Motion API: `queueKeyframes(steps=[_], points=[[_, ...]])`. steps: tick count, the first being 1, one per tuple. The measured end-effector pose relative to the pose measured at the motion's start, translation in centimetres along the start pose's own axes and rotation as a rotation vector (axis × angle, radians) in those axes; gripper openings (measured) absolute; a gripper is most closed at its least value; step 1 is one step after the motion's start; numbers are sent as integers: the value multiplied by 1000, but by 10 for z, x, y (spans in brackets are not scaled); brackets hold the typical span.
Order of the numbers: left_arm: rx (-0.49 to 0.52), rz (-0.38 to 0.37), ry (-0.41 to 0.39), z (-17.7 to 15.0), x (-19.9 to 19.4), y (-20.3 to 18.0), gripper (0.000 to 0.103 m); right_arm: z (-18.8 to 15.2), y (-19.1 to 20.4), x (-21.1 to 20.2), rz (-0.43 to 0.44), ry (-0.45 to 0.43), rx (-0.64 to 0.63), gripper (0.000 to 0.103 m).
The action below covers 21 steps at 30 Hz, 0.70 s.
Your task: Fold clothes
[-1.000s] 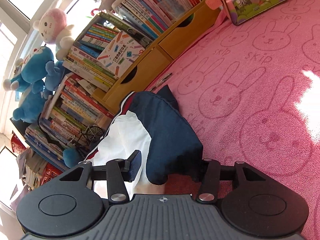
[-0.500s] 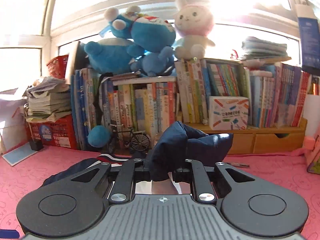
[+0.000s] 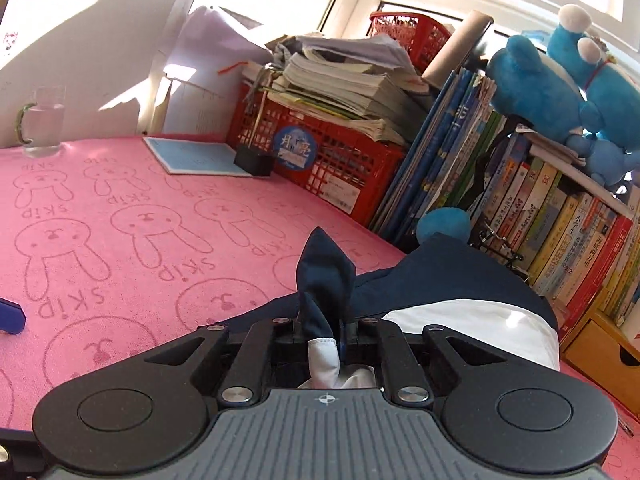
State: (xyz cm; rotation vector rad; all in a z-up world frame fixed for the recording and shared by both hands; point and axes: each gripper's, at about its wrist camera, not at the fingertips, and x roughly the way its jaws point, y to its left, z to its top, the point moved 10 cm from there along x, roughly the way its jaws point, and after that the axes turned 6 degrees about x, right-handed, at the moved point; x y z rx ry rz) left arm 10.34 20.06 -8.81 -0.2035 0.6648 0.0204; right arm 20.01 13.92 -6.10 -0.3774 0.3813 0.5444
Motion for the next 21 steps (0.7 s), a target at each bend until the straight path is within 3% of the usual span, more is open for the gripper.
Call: queueKeyframes(steps=[5, 10, 15, 19, 21], points=[[-35, -2, -2, 0, -6, 11, 103, -3, 7, -3, 29, -17, -88, 13], [-44, 45, -16, 7, -13, 28, 103, -5, 25, -4, 66, -39, -166, 14], [-82, 63, -57, 32, -20, 43, 103, -14, 36, -17, 205, -33, -157, 38], [-67, 10, -86, 57, -15, 26, 103, -14, 29, -43, 336, -30, -79, 54], [-39, -26, -100, 68, -10, 8, 103, -17, 15, -62, 317, -33, -55, 60]])
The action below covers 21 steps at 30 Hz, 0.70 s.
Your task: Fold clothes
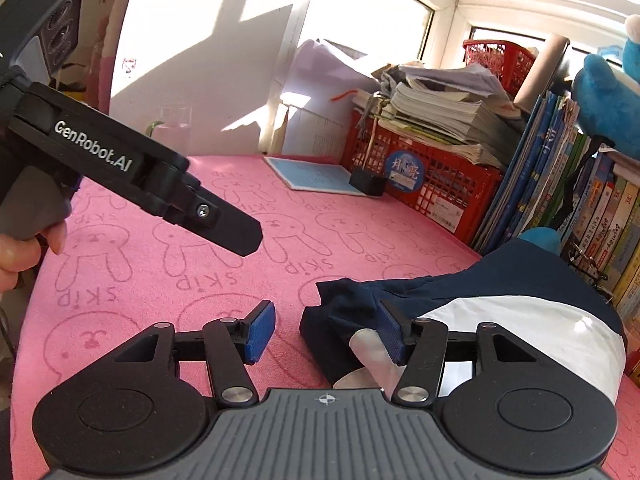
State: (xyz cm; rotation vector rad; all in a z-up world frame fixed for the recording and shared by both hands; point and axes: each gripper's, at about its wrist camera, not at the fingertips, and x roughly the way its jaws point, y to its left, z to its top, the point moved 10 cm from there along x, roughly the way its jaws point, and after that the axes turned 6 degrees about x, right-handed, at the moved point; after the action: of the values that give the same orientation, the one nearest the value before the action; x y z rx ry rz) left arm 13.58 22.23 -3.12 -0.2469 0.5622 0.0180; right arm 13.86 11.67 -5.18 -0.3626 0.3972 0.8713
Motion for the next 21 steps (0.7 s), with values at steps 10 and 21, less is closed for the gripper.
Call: queueKeyframes(steps=[10, 21], points=[[233, 228, 21, 3, 78, -40, 103, -67, -71, -77, -447, 140, 48, 79], [251, 276, 109, -19, 90, -29, 103, -62, -90, -36, -633, 141, -67, 81]])
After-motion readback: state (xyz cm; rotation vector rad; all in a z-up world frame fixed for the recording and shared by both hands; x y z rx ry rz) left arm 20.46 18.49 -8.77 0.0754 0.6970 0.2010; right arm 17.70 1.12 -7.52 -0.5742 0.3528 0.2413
